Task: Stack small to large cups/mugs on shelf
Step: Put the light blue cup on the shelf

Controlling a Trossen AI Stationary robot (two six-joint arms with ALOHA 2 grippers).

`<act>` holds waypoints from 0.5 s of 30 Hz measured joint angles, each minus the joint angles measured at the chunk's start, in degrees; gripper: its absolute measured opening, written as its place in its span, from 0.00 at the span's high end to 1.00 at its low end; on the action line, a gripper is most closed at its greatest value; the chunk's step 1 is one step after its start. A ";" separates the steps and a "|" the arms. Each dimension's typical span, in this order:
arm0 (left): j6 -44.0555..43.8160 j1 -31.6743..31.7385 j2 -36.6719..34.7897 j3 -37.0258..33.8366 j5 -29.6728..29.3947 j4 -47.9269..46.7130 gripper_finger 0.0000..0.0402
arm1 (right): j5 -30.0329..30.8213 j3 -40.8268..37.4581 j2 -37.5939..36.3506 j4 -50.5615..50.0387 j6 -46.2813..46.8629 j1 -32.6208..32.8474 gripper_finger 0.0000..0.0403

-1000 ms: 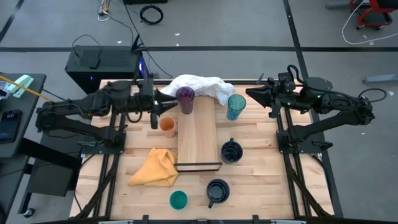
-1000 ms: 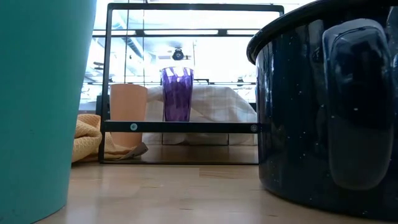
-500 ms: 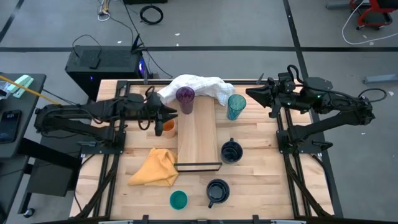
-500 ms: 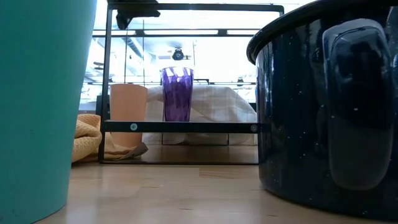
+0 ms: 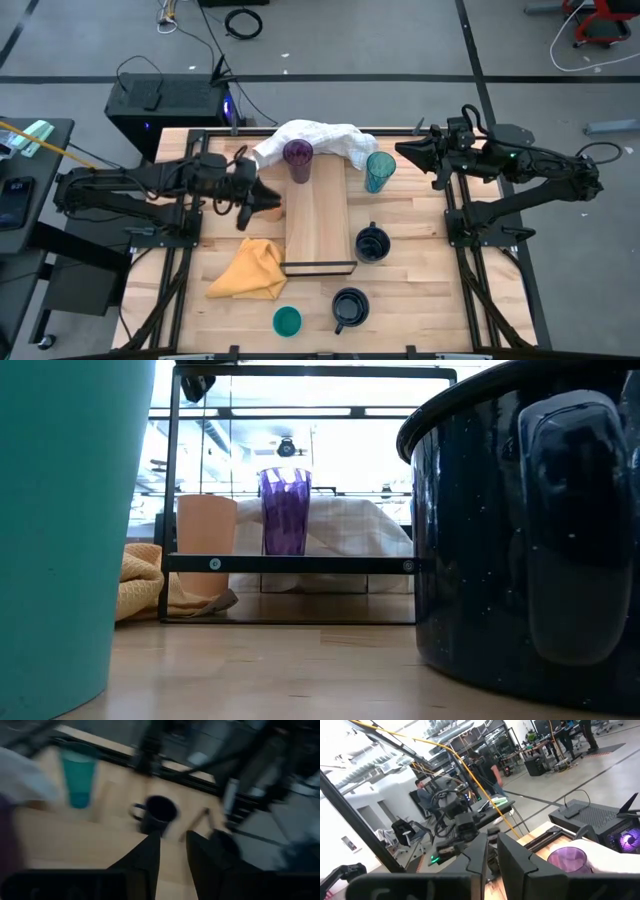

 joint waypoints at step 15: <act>3.73 -7.92 4.76 18.50 3.00 -19.40 0.77 | -0.02 0.00 0.00 0.00 0.17 0.02 0.87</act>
